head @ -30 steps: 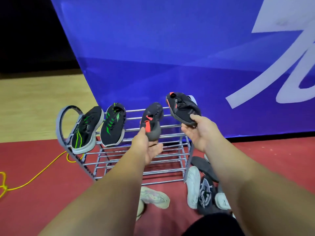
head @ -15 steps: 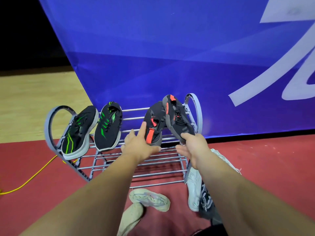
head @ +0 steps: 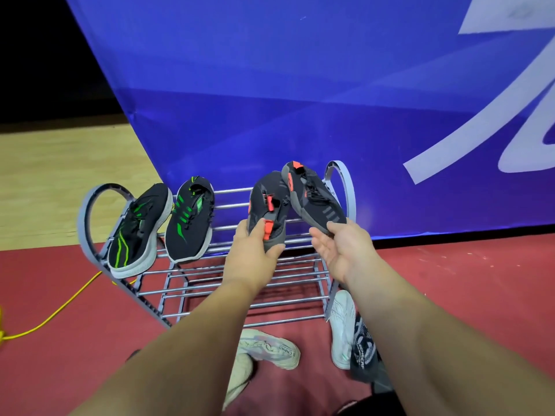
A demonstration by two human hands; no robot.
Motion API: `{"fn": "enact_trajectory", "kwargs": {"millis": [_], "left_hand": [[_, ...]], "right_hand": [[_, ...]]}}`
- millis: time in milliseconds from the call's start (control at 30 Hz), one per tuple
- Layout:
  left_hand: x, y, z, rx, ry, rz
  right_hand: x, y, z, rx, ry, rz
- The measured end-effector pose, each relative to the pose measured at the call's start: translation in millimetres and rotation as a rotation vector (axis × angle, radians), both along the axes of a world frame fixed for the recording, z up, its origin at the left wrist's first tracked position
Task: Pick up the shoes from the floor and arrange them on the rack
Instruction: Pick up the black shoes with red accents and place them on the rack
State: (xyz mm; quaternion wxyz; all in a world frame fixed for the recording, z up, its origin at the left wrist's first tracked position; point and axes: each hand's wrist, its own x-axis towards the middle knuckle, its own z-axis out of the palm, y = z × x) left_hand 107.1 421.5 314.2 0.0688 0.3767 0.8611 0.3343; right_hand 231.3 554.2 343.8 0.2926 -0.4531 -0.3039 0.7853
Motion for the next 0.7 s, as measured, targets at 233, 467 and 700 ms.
{"fn": "enact_trajectory", "kwargs": {"millis": [233,467,700], "left_hand": [[-7.9,1.7,-12.7,-0.025,-0.157,0.144],[-16.0,-0.4,1.8,-0.181,-0.145,0.065],[-7.0,-10.7,26.9,-0.151,-0.032,0.072]], "right_hand": [[-0.1,-9.6,-7.8,0.129,-0.128,0.185],[17.5,-5.0,-6.2,0.165,-0.306,0.291],[52.7,-4.4,25.2,0.238,-0.454,0.341]]}}
